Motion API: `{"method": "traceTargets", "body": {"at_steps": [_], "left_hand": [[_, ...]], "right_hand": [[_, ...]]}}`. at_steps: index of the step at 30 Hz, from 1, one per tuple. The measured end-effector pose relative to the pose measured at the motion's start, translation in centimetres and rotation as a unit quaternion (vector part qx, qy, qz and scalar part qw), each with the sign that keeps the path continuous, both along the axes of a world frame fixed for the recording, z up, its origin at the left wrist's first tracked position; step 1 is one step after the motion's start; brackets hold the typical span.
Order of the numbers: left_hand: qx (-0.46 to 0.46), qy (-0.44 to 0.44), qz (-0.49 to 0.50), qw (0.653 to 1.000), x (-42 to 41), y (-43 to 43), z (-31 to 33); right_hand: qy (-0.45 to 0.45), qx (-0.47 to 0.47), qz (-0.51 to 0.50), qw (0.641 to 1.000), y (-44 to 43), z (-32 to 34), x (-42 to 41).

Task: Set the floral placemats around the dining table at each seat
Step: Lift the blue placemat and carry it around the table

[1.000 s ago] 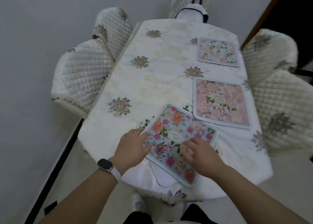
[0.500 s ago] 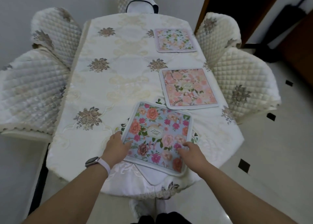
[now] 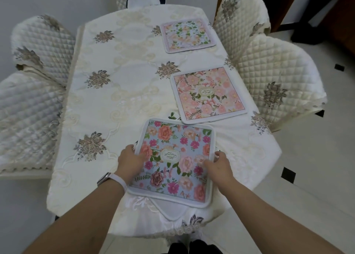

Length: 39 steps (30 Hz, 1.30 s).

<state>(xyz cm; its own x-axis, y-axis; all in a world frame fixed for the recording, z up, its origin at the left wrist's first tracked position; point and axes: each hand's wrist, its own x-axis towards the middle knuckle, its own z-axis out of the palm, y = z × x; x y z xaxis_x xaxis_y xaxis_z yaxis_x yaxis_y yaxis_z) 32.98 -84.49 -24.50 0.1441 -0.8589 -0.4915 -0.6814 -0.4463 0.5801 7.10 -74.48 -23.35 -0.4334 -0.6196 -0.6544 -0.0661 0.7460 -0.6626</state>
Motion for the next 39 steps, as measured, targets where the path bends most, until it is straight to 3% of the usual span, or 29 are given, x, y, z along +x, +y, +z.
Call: {"method": "traceTargets", "body": {"at_steps": [4, 21, 29, 39], "left_hand": [[0.023, 0.07, 0.05, 0.996, 0.7, -0.2, -0.1], [-0.047, 0.087, 0.138, 0.985, 5.5, 6.0, 4.8], [-0.078, 0.102, 0.211, 0.969, 11.3, 10.2, 7.9], [-0.112, 0.192, 0.284, 0.933, 21.1, 13.0, 10.7]], "right_hand": [[-0.034, 0.022, -0.016, 0.999, -0.2, 0.1, -0.9], [-0.014, -0.043, 0.117, 0.992, 0.5, 2.7, 2.1], [-0.008, -0.068, 0.192, 0.979, -0.6, 4.5, 7.7], [-0.026, -0.103, 0.22, 0.97, -0.6, 6.7, 18.0]]}}
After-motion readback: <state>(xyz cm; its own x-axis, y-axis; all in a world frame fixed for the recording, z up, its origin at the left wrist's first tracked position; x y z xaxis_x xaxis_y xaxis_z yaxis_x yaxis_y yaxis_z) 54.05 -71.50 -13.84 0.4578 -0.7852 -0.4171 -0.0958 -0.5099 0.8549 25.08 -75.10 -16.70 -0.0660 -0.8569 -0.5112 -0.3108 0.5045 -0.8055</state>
